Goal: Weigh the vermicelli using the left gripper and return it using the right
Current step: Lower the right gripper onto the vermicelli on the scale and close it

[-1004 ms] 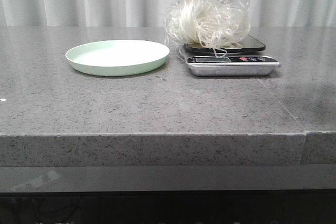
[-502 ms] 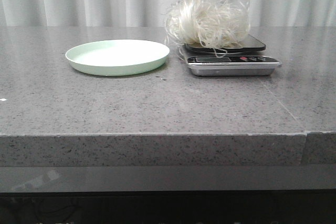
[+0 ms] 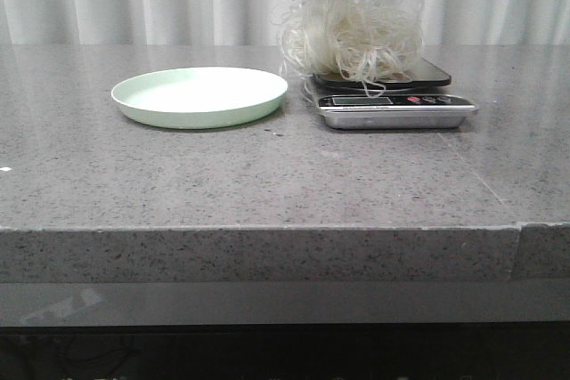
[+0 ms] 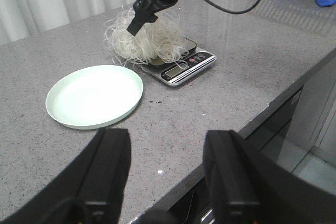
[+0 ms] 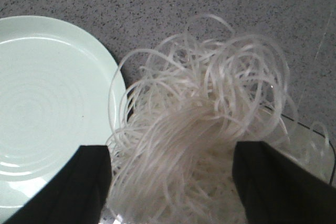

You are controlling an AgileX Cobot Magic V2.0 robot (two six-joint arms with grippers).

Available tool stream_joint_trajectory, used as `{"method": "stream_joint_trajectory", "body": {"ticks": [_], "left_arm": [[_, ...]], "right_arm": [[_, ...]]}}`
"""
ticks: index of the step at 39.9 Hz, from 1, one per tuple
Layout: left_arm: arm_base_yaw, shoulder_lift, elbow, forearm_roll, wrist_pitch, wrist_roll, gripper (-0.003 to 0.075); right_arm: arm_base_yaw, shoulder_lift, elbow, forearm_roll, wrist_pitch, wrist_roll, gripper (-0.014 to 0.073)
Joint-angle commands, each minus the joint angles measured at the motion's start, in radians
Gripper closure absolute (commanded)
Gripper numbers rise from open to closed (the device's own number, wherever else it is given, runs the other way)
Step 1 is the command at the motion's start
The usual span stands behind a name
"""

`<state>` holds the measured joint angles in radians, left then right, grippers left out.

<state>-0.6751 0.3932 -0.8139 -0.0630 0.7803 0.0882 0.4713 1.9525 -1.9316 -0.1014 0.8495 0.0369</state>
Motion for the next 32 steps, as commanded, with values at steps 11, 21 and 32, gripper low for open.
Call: {"method": "stream_joint_trajectory", "body": {"ticks": [11,21,32], "left_arm": [[-0.006,0.011,-0.022,-0.011,-0.081,-0.006,0.0311],[-0.006,0.011,-0.022,-0.011,-0.081,-0.006,0.0311],[-0.006,0.011,-0.022,-0.011,-0.081,-0.006,0.0311]], "right_arm": [[-0.040,-0.013,-0.050,-0.022,0.002,0.001,0.0000],[-0.040,-0.013,-0.050,-0.022,0.030,0.001,0.0256],[-0.039,-0.013,-0.050,-0.022,0.049,0.001,0.0437]]}}
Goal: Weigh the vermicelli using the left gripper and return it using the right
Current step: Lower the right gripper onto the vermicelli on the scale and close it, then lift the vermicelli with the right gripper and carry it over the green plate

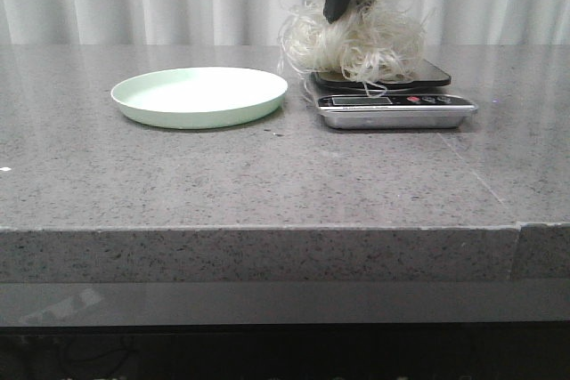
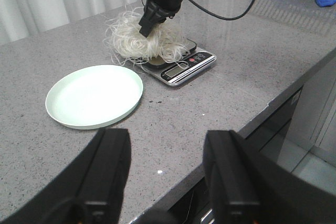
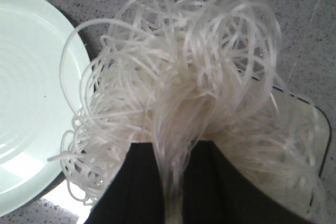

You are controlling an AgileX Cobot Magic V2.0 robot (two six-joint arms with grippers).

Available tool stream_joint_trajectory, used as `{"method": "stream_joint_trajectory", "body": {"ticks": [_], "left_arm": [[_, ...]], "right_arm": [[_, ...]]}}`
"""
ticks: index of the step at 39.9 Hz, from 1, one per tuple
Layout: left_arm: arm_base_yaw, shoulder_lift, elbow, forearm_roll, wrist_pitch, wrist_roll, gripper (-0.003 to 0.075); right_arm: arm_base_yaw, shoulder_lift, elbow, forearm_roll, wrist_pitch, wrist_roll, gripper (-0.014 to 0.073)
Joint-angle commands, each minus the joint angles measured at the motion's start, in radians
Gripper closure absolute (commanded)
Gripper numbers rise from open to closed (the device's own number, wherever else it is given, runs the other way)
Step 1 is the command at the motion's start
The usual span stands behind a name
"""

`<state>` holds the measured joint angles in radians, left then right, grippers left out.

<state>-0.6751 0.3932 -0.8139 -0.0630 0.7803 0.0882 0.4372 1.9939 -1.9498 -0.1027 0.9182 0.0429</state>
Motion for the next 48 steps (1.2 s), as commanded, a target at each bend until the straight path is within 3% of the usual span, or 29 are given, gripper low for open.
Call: {"method": "stream_joint_trajectory", "body": {"ticks": [1,9,25,36,48], "left_arm": [[-0.006,0.011,-0.022,-0.011,-0.081,-0.006,0.0311],[-0.006,0.011,-0.022,-0.011,-0.081,-0.006,0.0311],[-0.006,0.011,-0.022,-0.009,-0.081,-0.006,0.0311],[-0.006,0.011,-0.022,-0.009,-0.081,-0.006,0.0311],[-0.006,0.011,-0.022,-0.009,-0.081,-0.006,0.0311]], "right_arm": [[-0.005,-0.055,-0.032,-0.021,-0.020,-0.005,0.0437],[0.007,-0.071,-0.044,-0.021,-0.022,-0.005,0.0437],[0.117,-0.100,-0.282,0.014,-0.074,-0.005,0.0437],[0.182,-0.062,-0.289,0.130,-0.233,-0.005,0.0437],[0.205,0.067,-0.289,0.140,-0.180,-0.006,0.0437]]}}
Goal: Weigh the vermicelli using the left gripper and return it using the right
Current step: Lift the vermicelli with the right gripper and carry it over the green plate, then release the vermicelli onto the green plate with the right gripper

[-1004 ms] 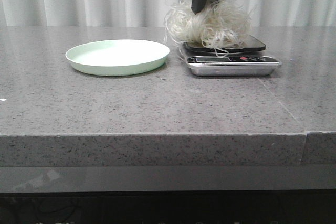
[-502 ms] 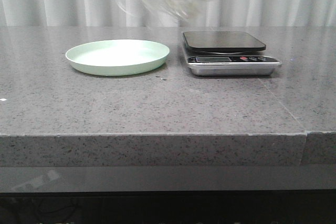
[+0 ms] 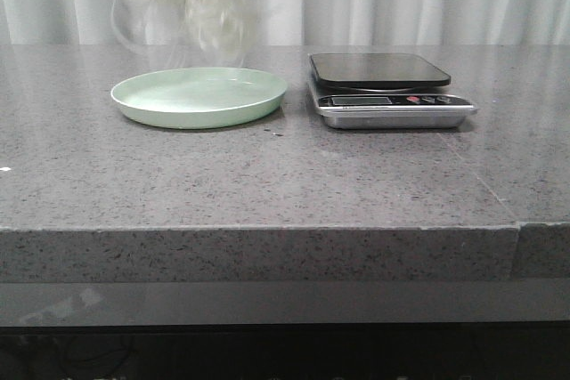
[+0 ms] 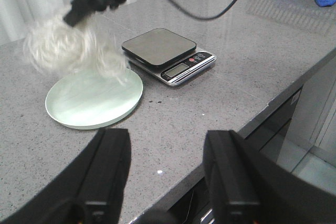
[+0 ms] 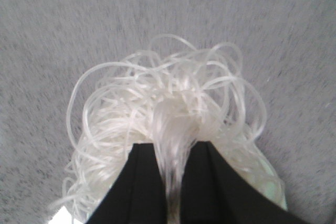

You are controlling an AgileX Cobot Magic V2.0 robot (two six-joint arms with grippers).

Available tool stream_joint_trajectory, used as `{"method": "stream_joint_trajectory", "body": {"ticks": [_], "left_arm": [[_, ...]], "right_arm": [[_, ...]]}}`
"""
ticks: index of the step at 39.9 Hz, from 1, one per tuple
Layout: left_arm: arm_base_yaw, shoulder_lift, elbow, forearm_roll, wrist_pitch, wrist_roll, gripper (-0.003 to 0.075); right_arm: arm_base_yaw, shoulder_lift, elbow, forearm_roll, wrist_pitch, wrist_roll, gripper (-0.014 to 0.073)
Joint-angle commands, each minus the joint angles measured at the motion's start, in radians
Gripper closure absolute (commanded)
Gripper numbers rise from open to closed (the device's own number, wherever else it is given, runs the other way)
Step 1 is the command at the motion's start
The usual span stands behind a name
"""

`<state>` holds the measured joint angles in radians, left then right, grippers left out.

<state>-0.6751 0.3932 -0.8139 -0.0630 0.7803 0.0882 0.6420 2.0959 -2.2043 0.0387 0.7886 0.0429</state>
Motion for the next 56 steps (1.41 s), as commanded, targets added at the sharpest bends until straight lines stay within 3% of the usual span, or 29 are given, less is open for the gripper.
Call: {"method": "stream_joint_trajectory", "body": {"ticks": [1,10,19,22,30,42,56], "left_arm": [[-0.006,0.011,-0.022,-0.009,-0.081,-0.006,0.0311],[-0.006,0.011,-0.022,-0.009,-0.081,-0.006,0.0311],[-0.006,0.011,-0.022,-0.009,-0.081,-0.006,0.0311],[-0.006,0.011,-0.022,-0.009,-0.081,-0.006,0.0311],[-0.006,0.011,-0.022,-0.009,-0.081,-0.006,0.0311],[-0.006,0.011,-0.022,-0.009,-0.081,-0.006,0.0311],[-0.006,0.011,-0.022,-0.009,-0.081,-0.006,0.0311]], "right_arm": [[0.000,-0.024,-0.034,-0.003,-0.040,-0.006,0.0437],[0.000,0.031,-0.034,-0.047,0.063,-0.007,0.0420],[0.000,-0.004,-0.036,-0.047,0.071,-0.007,0.0148],[0.000,-0.035,-0.036,-0.047,0.089,-0.007,0.0106],[0.000,-0.168,-0.035,-0.048,0.212,-0.007,0.0102],[0.000,-0.372,-0.003,-0.049,0.272,-0.006,0.0102],[-0.013,-0.728,0.500,-0.048,0.038,-0.005,0.0102]]}}
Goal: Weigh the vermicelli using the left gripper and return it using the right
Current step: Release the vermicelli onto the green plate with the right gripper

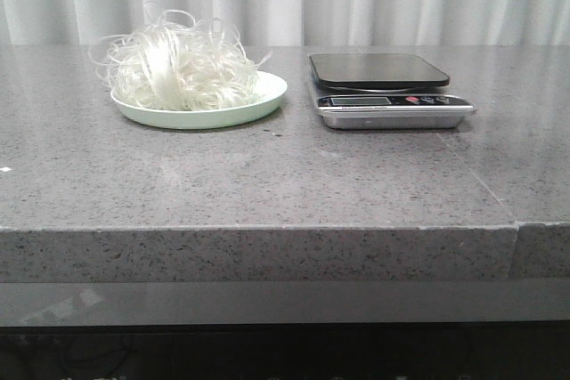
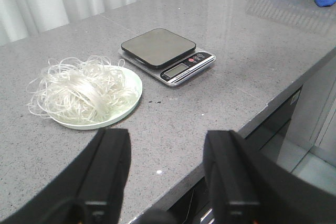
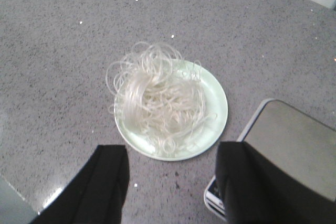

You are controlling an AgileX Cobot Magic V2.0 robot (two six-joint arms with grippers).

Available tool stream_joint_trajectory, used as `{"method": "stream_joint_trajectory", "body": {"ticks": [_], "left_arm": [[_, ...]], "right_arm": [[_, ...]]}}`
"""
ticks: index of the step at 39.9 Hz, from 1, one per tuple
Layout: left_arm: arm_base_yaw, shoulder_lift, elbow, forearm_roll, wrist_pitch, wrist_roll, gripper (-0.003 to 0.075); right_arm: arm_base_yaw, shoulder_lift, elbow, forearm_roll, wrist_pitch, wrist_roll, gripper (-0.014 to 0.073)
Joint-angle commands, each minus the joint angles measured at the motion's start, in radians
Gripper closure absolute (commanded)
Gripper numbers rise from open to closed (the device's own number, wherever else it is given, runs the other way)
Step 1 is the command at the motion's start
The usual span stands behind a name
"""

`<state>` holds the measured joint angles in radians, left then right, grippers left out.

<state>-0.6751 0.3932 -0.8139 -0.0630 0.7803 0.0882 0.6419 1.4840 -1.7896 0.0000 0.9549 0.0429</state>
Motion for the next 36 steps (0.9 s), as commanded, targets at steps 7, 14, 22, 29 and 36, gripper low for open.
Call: {"method": "stream_joint_trajectory", "body": {"ticks": [7,14,22,29,36], "left_arm": [[-0.006,0.011,-0.022,-0.009,-0.081,-0.006,0.0311],[-0.006,0.011,-0.022,-0.009,-0.081,-0.006,0.0311],[-0.006,0.011,-0.022,-0.009,-0.081,-0.006,0.0311],[-0.006,0.011,-0.022,-0.009,-0.081,-0.006,0.0311],[-0.006,0.011,-0.022,-0.009,-0.081,-0.006,0.0311]], "right_arm": [[-0.060,-0.305,0.353,-0.008,-0.190,0.002,0.0102],[-0.090,-0.488,0.564,0.000,-0.205,0.002,0.0102],[-0.090,-0.709,0.762,0.009,-0.190,0.001,0.0102],[-0.090,-0.890,0.885,0.009,-0.162,-0.005,0.0102],[-0.090,-1.050,0.948,0.009,-0.137,-0.012,0.0102]]}}
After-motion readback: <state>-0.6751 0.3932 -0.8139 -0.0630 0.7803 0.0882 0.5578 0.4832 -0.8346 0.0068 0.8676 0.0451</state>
